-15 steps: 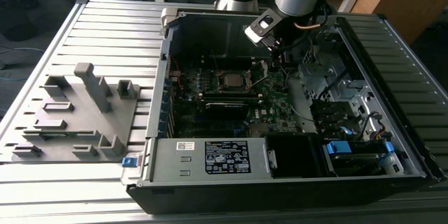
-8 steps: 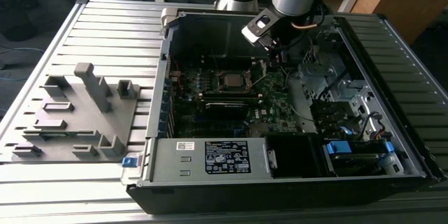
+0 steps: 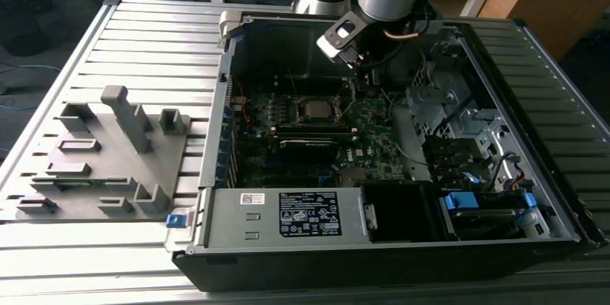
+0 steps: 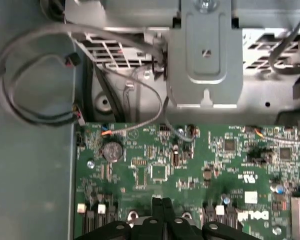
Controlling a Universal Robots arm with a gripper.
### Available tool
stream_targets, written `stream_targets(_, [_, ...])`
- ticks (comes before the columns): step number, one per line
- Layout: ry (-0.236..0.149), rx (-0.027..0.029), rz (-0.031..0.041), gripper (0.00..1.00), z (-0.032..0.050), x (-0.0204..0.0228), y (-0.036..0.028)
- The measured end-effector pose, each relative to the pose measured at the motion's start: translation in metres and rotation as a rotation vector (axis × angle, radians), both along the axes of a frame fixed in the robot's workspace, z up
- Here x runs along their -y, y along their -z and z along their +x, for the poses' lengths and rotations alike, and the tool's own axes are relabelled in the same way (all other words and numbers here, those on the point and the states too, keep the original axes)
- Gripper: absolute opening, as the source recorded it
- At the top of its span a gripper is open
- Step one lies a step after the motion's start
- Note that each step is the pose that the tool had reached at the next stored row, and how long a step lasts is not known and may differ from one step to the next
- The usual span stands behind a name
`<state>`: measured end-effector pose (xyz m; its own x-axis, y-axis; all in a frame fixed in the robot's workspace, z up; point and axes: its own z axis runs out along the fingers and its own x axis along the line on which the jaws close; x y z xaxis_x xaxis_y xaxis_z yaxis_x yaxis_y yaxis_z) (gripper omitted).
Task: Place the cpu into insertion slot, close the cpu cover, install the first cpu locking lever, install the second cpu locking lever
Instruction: 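Close the cpu cover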
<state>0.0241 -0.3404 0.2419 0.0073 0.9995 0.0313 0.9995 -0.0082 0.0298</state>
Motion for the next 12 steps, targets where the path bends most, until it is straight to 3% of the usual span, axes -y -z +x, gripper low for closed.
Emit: stream_targets(12, [0.0, 0.0009, -0.0002, 0.11, -0.0261, 0.0, 0.0006])
